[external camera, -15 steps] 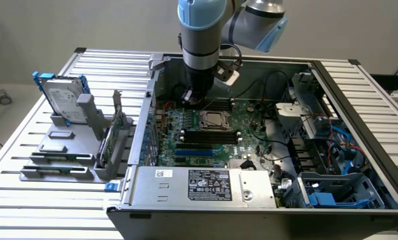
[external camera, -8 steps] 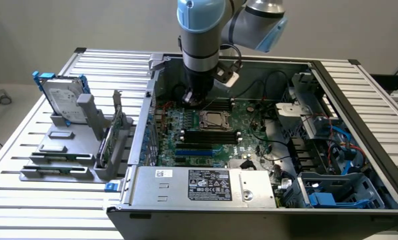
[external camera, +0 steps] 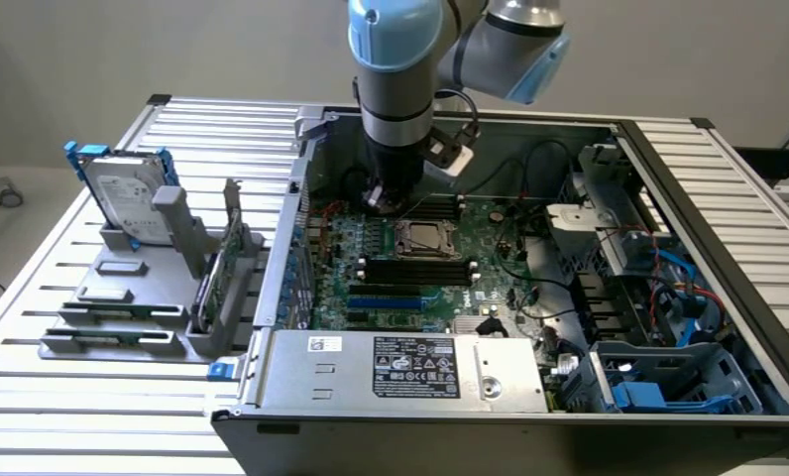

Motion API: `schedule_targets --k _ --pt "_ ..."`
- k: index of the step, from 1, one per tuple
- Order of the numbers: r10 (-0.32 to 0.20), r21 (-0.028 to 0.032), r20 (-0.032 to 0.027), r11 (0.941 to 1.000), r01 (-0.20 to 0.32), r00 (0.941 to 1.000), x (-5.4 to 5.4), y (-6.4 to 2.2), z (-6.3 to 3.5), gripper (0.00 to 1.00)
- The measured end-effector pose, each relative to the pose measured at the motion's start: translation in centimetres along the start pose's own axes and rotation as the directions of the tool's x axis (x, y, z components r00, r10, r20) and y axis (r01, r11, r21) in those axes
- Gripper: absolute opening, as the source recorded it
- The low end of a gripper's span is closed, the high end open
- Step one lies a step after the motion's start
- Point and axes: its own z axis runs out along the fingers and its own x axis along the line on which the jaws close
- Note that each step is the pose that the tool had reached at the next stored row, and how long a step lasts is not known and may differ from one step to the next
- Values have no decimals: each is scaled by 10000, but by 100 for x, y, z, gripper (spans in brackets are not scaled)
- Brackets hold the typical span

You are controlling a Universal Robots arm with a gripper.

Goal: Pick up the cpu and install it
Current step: 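Close the cpu cover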

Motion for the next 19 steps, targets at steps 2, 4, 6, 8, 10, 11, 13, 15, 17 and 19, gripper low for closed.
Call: schedule_targets --k 2,4,6,8,10,11,13,15,17,19 --pt "-13 -39 -15 10000 13 10000 -3 1 12 11" --pt "-24 -74 -15 10000 23 10000 -6 2 22 11" --pt "-31 -100 -12 9999 30 10000 -10 3 33 11" --pt "-36 -119 -16 9999 36 10000 -12 3 42 11" --pt "-40 -129 -17 9999 39 10000 -12 3 48 11" --pt "-41 -134 -18 9999 41 10000 -12 2 52 11" --pt "-44 -142 -21 9999 43 10000 -13 2 61 11" --pt "-46 -152 -25 9999 46 10000 -16 3 71 11" --pt "-50 -161 -29 9999 49 10000 -18 3 82 11" --pt "-53 -168 -35 9998 52 10000 -19 3 92 11"
